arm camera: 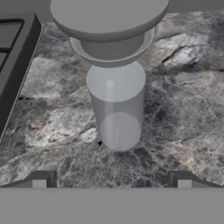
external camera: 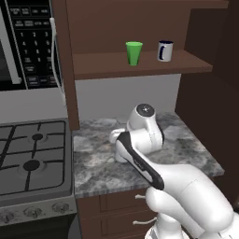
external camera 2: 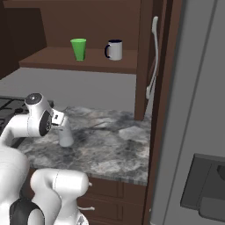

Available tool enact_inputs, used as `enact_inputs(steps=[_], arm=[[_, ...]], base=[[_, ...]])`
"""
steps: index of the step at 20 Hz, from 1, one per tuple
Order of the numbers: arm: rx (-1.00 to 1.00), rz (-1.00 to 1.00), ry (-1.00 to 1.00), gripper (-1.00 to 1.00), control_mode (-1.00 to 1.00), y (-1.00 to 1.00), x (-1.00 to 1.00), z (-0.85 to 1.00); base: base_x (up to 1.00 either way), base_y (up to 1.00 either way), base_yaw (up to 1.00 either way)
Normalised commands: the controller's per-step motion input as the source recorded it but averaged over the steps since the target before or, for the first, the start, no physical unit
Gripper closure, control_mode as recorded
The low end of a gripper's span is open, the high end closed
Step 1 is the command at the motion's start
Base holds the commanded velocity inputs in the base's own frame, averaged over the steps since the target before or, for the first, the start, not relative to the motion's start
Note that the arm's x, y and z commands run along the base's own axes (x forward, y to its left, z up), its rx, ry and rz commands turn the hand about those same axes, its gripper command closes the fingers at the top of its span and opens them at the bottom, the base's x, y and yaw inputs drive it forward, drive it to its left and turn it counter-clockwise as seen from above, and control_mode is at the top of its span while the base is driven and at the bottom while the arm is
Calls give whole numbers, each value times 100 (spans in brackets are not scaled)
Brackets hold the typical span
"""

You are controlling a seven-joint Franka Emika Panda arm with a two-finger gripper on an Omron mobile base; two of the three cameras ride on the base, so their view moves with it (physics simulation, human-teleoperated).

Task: There is a tray on the dining counter. Grab the cup, mug, and pitcher and place them on the tray. The pitcher may be placed next to the tray if it cannot fit the tray.

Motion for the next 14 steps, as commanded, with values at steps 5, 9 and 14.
enact_inputs(steps=[5,9,14], arm=[[0,0,0,-100,-100,0,18,-16],[0,0,0,-100,-100,0,29,-15],[0,0,0,-100,-100,0,28,-10]], base=[[0,0,0],[0,0,0],[0,0,0]])
